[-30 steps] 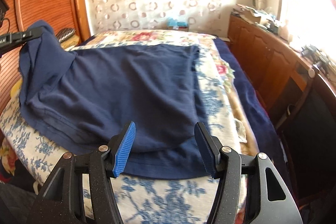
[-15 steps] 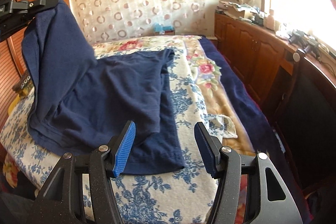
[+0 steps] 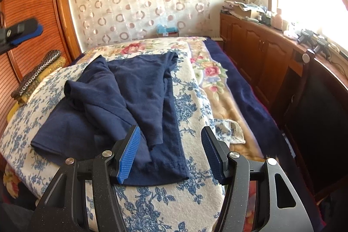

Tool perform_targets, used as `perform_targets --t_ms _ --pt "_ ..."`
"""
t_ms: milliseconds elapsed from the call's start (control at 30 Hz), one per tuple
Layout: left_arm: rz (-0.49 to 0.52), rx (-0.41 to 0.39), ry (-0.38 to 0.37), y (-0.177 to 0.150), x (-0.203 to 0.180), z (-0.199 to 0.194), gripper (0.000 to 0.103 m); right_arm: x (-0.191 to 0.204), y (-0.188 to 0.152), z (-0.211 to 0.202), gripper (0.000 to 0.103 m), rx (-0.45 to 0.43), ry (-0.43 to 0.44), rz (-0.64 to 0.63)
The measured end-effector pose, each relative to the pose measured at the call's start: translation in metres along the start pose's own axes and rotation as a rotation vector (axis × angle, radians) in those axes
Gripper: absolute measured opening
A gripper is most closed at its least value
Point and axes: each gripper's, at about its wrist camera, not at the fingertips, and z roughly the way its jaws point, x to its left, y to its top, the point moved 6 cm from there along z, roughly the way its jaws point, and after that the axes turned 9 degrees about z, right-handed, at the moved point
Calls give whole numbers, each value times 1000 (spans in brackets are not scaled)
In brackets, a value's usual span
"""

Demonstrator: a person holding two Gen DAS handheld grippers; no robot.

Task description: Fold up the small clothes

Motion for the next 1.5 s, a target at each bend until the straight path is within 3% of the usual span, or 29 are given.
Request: perform_targets --t_ms 267,533,933,1133,1500 --pt "-90 81 84 -61 52 -17 49 24 12 8 60 -5 23 -56" --pt "-169 130 164 -110 95 -35 49 76 26 28 60 9 90 -138" --pt "-221 157 196 -143 122 -46 49 159 35 63 60 49 176 -280" --pt "-241 167 198 -156 126 -47 49 187 37 89 60 116 238 -298" --pt "-262 174 179 -165 122 -44 49 230 20 132 60 246 271 -393"
